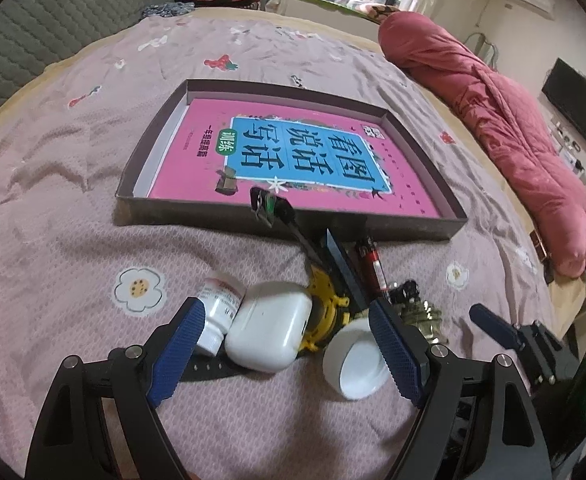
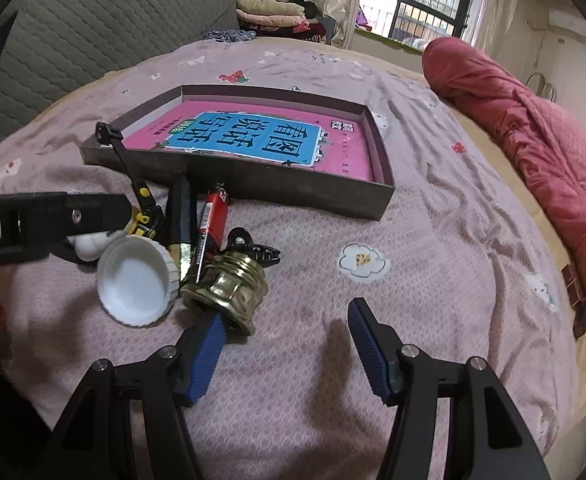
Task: Organize rigid objects
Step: 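Grasp the yellow watch with the left tool while the right tool grasps the brass cylinder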
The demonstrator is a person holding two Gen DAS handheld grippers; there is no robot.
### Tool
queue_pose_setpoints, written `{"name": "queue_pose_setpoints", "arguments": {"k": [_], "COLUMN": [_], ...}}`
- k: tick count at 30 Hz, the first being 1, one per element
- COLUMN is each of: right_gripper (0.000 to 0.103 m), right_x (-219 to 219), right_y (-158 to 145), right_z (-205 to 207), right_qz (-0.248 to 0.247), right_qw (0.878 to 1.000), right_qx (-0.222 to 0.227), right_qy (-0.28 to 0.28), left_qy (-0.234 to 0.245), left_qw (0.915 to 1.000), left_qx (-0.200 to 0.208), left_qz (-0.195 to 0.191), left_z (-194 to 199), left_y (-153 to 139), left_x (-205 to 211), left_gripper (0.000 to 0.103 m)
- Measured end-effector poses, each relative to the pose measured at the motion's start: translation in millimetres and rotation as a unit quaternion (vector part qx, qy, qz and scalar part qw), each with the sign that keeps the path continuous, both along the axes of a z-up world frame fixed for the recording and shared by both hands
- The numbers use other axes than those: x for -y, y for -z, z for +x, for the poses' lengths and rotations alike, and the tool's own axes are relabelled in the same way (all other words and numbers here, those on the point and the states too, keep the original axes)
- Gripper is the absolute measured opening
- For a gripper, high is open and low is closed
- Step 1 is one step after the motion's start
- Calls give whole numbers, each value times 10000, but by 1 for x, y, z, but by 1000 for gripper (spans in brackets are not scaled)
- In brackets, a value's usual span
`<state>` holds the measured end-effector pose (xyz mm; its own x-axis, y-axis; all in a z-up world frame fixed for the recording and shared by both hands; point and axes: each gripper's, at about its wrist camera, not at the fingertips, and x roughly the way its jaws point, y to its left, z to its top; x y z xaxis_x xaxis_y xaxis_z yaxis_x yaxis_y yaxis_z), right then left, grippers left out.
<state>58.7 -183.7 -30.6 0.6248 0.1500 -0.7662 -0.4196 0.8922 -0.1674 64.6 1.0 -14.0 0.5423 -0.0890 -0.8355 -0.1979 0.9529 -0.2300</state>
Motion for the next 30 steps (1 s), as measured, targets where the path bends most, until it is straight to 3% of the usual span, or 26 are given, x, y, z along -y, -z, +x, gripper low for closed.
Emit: {"name": "queue_pose_setpoints", "arguments": {"k": [3,7,11,15,24,25,27,30], "right_gripper": [61,42,29,27,19,19,19,19], "right_x": [-4,-5,-3,-2,-2,-2,-1,-1], "right_y": [1,2,3,3,3,4,4,3], "right_z": [2,7,12,15,18,18,19,20], "right_qz": [-133,-122,61,161,292,303,327,356], "right_qw": [9998,9998,9999,9999,9995,9995,9994,9993], "right_qx": [132,168,77,34,-54,-63,-85,-104], "right_qy": [34,38,35,51,53,59,76,91], "left_qy": [-101,-244,-422,-555,-687,-697,-678,-634], "left_qw": [9999,9995,9982,9949,9911,9899,9867,9889], "left_qx": [31,106,244,364,475,515,527,309], "left_qz": [-84,-176,-357,-764,-1034,-1125,-1381,-1305], "left_z": [6,14,20,28,32,30,30,33], "left_y": [1,3,2,4,6,6,7,15], "left_x": [-2,-7,-12,-19,-20,-20,-21,-15], "left_gripper": [85,85,85,85,84,82,69,62]}}
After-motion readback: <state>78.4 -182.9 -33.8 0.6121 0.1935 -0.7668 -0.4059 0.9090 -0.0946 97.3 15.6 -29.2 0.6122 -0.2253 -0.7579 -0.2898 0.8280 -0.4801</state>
